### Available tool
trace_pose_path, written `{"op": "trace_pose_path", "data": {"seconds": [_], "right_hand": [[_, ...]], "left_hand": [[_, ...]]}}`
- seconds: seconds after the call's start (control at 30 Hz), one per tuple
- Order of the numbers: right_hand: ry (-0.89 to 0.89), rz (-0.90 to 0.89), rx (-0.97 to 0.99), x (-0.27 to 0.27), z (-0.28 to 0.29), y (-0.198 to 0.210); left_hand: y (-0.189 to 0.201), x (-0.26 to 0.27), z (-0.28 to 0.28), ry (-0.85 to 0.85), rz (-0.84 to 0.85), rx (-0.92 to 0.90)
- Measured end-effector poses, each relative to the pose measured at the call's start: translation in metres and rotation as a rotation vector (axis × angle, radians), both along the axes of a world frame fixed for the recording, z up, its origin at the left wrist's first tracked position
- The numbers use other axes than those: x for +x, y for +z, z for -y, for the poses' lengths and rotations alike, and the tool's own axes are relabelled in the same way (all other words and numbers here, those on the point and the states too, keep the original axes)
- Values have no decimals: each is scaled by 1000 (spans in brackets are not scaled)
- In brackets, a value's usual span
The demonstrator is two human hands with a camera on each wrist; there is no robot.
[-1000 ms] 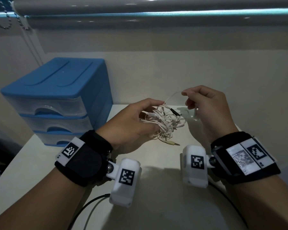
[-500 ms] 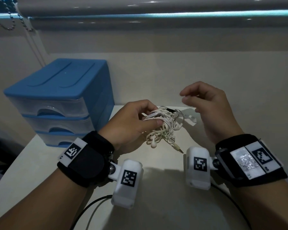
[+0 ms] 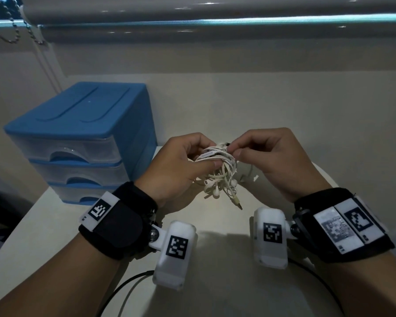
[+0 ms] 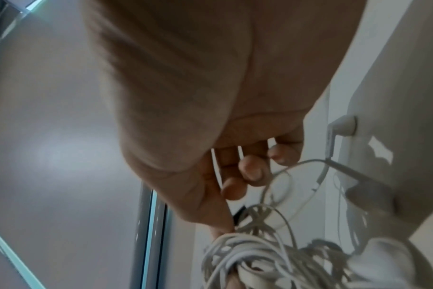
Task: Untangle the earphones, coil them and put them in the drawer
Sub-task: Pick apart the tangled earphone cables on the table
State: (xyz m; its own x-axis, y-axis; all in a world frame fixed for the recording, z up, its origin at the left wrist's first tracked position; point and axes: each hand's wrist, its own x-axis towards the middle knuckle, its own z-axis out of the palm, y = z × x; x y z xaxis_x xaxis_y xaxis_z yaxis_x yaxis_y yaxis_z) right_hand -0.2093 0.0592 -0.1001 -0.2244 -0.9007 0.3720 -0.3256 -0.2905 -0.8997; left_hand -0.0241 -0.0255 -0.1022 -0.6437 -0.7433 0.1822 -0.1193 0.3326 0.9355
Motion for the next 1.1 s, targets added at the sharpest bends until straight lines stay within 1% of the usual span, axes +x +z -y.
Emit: {"op": "trace_pose_path", "data": {"seconds": [0.1, 0.27, 0.33, 0.4, 0.47, 0.7, 0.8, 0.93, 1.03, 1.1], "right_hand": [[-46, -23, 18, 0, 0, 0], [-88, 16, -10, -1, 0, 0], [-93, 9, -24, -2, 0, 1], [-77, -14, -2, -1, 0, 1], [-33, -25, 39, 1, 0, 2], [59, 37, 72, 3, -3, 6], [40, 37, 73, 4, -5, 8], [19, 86, 112, 6, -6, 9], [10, 127, 100, 8, -6, 9], [11, 139, 97, 8, -6, 9]], "left_hand": [[1, 1, 0, -20, -8, 24], [1, 1, -4, -99, -36, 79], [2, 1, -4, -141, -4, 68], [3, 2, -5, -174, 13, 65], [4, 1, -6, -170, 2, 82], [9, -1, -15, -149, -131, 260], [10, -1, -16, -148, -157, 323], [9, 0, -15, -137, -106, 259], [9, 1, -13, -126, -44, 149], [9, 1, -13, -118, -46, 157]]}}
